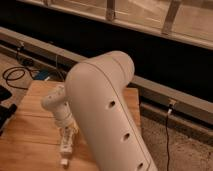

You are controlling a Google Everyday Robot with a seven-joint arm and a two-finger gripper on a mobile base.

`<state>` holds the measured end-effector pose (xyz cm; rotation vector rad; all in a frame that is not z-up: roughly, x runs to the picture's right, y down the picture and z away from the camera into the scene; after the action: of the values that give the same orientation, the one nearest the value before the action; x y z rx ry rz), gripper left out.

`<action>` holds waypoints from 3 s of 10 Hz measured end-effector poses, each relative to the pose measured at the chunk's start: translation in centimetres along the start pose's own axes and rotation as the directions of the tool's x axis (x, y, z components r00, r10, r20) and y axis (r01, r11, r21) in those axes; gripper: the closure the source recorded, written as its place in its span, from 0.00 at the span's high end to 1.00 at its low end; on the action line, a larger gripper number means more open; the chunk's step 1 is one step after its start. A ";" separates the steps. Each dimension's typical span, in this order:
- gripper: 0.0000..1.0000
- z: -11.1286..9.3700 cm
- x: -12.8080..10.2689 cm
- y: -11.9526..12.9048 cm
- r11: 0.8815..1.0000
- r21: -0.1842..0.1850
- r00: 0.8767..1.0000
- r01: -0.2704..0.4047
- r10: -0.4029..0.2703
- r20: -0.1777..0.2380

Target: Place the bottle in the ceramic bowl

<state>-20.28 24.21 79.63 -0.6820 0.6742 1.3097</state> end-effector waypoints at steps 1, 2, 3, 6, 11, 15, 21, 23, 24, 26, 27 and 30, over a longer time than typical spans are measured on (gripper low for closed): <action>0.17 0.1 0.1 0.1 1.000 -0.011 1.000 0.000 0.000 0.002; 0.09 0.2 0.3 0.1 1.000 -0.021 1.000 -0.003 0.003 0.003; 0.01 0.1 0.4 0.0 0.999 -0.039 1.000 -0.004 0.005 0.008; 0.00 -2.5 0.6 0.4 0.989 -0.142 0.998 0.028 -0.020 0.055; 0.00 -10.8 -0.8 -2.0 0.875 -0.481 0.990 0.056 0.016 0.143; 0.00 -12.2 -5.2 -9.4 0.696 -0.718 0.965 -0.006 0.193 0.180; 0.00 -13.4 -6.4 -11.5 0.652 -0.758 0.937 -0.016 0.275 0.217; 0.00 -14.5 -7.2 -12.8 0.652 -0.758 0.908 -0.025 0.332 0.255; 0.00 -14.8 -7.5 -13.3 0.651 -0.759 0.900 -0.030 0.348 0.263; 0.00 -15.7 -8.6 -14.7 0.675 -0.737 0.878 -0.042 0.377 0.296; 0.00 -16.1 -9.1 -15.3 0.712 -0.699 0.864 -0.069 0.393 0.315; 0.00 -17.3 -11.9 -18.6 0.811 -0.532 0.785 -0.242 0.486 0.384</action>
<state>-4.44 1.03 79.08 -0.5452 0.0481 1.9717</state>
